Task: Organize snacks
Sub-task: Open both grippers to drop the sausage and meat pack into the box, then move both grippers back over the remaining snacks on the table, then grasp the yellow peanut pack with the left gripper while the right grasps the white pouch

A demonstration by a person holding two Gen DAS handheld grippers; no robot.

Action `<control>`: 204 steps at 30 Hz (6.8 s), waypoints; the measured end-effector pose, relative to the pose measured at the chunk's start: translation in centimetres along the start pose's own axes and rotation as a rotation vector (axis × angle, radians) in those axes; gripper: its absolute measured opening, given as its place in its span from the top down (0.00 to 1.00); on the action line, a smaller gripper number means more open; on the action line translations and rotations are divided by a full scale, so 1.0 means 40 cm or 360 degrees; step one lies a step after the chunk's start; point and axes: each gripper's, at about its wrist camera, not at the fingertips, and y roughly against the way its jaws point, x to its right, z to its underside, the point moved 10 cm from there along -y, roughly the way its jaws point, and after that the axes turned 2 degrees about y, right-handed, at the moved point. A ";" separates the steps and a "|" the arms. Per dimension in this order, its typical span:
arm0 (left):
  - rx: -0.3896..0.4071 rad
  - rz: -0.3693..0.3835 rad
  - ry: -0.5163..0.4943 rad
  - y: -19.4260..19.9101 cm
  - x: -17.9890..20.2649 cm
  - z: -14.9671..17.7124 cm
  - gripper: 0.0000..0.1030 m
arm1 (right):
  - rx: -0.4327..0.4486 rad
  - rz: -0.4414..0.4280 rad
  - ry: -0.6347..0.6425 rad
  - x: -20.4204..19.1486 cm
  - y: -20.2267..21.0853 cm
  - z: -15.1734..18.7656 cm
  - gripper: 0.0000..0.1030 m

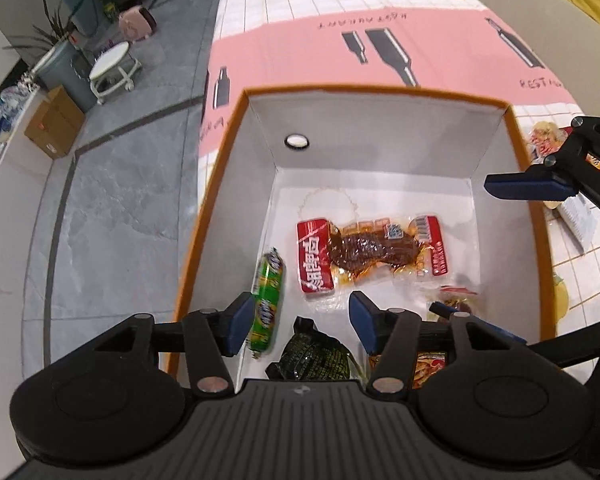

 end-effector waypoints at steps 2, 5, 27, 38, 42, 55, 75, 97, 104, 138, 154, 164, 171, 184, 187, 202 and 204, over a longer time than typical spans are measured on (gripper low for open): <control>0.0032 -0.0016 -0.0016 0.018 0.008 -0.003 0.38 | 0.0030 0.0001 -0.0016 0.000 0.021 -0.003 0.32; 0.0102 -0.0050 -0.0039 0.052 0.019 -0.012 0.38 | 0.0084 0.0008 -0.0038 0.001 0.057 -0.007 0.31; 0.0575 0.0082 -0.0151 0.257 0.309 -0.031 0.38 | 0.0441 0.0298 -0.0479 0.148 0.284 0.270 0.28; 0.0502 0.0338 -0.0056 0.145 0.480 0.009 0.38 | 0.0266 0.0436 -0.0661 0.231 0.197 0.487 0.28; 0.0479 0.0361 0.0044 0.088 0.497 0.008 0.38 | 0.0224 0.0403 -0.0734 0.247 0.160 0.513 0.28; 0.0501 0.0337 -0.0170 -0.022 0.560 -0.059 0.30 | 0.0158 0.0339 -0.0829 0.314 0.040 0.523 0.29; 0.0447 0.0318 -0.0276 -0.152 0.593 -0.132 0.71 | 0.0084 0.0203 -0.0929 0.330 -0.041 0.535 0.56; 0.0316 0.0299 -0.0230 -0.044 0.576 0.042 0.91 | -0.0205 0.0234 -0.0917 0.258 0.049 0.629 0.68; 0.0131 0.0326 -0.0169 -0.024 0.557 0.156 0.93 | -0.0297 0.0205 -0.0952 0.204 0.086 0.663 0.68; 0.0294 0.0615 -0.0530 0.020 0.601 0.206 0.16 | -0.0261 0.0044 -0.1068 0.129 0.140 0.691 0.41; 0.0055 0.0761 -0.0496 -0.078 0.598 0.208 0.07 | -0.0289 0.0080 -0.1022 0.147 0.113 0.702 0.40; 0.0046 0.0861 -0.0196 -0.078 0.571 0.185 0.12 | -0.0305 0.0097 -0.0916 0.138 0.113 0.701 0.39; 0.0087 0.0766 -0.0165 -0.078 0.586 0.180 0.14 | -0.0271 0.0122 -0.0826 0.136 0.101 0.684 0.39; 0.0071 0.0784 -0.0007 -0.073 0.575 0.182 0.35 | -0.0235 0.0141 -0.0804 0.128 0.099 0.666 0.53; 0.0066 0.0782 0.0015 -0.069 0.571 0.183 0.35 | -0.0236 0.0155 -0.0804 0.127 0.100 0.665 0.55; 0.0099 0.0888 0.0158 -0.010 0.556 0.160 0.72 | -0.0209 0.0043 -0.1099 0.151 0.125 0.685 0.56; 0.0086 0.0883 0.0166 -0.010 0.556 0.165 0.71 | -0.0225 0.0044 -0.1077 0.140 0.118 0.683 0.56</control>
